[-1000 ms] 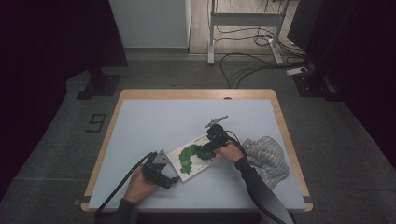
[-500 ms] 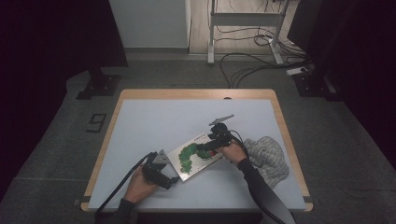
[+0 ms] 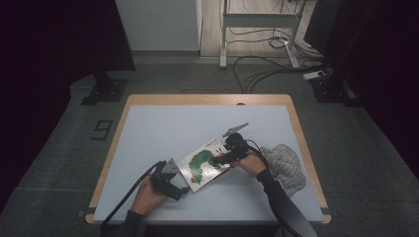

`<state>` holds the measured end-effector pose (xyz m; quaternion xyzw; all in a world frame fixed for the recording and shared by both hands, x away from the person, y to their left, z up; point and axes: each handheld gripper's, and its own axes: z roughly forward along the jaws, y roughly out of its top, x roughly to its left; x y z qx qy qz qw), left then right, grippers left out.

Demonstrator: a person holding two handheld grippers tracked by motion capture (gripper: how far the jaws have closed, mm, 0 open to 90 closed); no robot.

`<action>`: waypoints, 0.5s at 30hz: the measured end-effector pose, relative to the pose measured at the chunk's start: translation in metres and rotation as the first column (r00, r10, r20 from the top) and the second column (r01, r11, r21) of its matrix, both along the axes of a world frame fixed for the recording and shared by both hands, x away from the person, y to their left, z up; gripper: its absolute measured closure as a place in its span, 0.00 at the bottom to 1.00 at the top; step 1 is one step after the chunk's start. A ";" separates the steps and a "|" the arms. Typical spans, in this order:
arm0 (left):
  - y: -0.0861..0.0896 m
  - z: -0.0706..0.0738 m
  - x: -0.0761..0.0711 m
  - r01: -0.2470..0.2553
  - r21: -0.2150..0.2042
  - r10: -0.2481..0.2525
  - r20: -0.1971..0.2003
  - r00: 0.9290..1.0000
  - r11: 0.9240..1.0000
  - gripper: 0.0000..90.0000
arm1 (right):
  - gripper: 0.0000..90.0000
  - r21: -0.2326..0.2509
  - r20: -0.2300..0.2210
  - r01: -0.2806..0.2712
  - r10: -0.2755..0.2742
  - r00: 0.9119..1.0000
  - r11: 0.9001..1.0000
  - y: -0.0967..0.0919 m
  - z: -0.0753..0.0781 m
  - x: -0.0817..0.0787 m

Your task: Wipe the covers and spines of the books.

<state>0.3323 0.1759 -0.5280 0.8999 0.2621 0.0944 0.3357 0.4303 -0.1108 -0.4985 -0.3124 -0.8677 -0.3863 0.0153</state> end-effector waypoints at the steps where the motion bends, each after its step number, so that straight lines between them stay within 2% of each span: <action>1: 0.000 0.000 0.000 0.001 0.001 -0.001 0.000 1.000 1.000 0.00 | 0.20 -0.005 0.006 -0.012 0.013 1.000 1.000 -0.001 0.001 -0.001; 5: 0.000 0.000 0.000 -0.002 -0.002 0.002 0.000 1.000 1.000 0.00 | 0.24 -0.025 0.009 -0.071 0.071 0.997 0.997 -0.003 0.003 -0.006; 10: 0.000 0.000 0.000 -0.001 -0.002 0.001 -0.002 1.000 1.000 0.00 | 0.32 -0.028 0.019 -0.092 0.093 0.995 0.995 -0.008 0.006 -0.009; 15: 0.001 0.000 0.000 -0.002 -0.002 0.002 -0.007 1.000 1.000 0.00 | 0.35 -0.042 0.030 -0.098 0.099 0.995 0.994 -0.011 0.006 -0.011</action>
